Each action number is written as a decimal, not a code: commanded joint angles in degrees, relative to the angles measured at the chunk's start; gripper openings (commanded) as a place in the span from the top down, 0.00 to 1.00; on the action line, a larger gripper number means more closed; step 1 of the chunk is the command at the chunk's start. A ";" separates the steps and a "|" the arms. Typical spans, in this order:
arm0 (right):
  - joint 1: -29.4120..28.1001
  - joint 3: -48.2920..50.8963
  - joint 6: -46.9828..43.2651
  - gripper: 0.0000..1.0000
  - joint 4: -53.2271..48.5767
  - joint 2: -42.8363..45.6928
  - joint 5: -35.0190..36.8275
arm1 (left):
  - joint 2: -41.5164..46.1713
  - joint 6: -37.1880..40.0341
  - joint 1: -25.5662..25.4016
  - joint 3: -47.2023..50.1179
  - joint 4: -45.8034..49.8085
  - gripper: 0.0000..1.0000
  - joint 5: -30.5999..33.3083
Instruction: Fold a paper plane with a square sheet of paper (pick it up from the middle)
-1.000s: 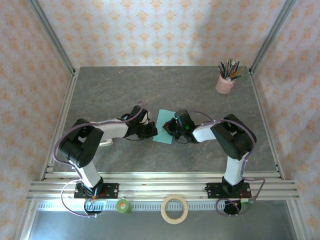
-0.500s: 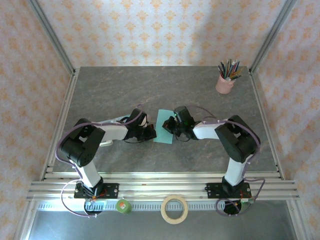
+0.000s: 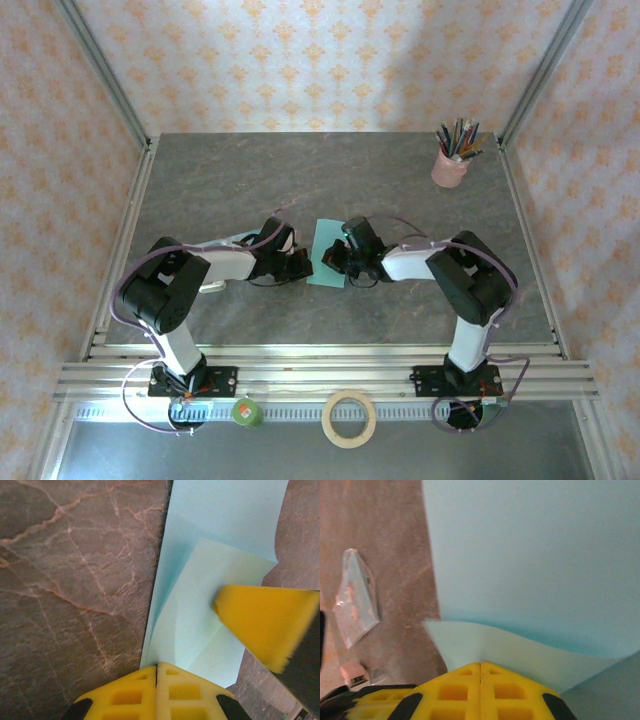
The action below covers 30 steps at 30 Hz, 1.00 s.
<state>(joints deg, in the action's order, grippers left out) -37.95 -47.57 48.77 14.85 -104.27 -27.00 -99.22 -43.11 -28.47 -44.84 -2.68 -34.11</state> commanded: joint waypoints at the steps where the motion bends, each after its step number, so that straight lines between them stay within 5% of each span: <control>1: -0.08 0.37 -0.65 1.00 -1.45 -1.40 0.71 | 0.96 -0.39 0.13 0.65 1.21 0.99 1.13; 11: -0.04 0.68 -0.26 1.00 -3.39 -2.17 1.69 | 0.50 -2.94 0.09 -0.44 -5.14 0.97 -3.29; 23: 0.45 0.39 -1.31 1.00 -3.94 -2.43 2.44 | -2.63 -0.97 0.11 2.03 3.98 0.98 3.28; 30: 5.68 -0.53 -6.26 1.00 -7.09 -1.11 4.53 | -2.77 -1.17 0.13 4.22 6.68 1.00 7.39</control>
<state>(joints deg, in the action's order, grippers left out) -36.10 -47.97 46.15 13.87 -104.73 -27.92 -100.09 -44.97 -28.51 -44.23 -5.13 -33.95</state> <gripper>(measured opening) 0.040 0.062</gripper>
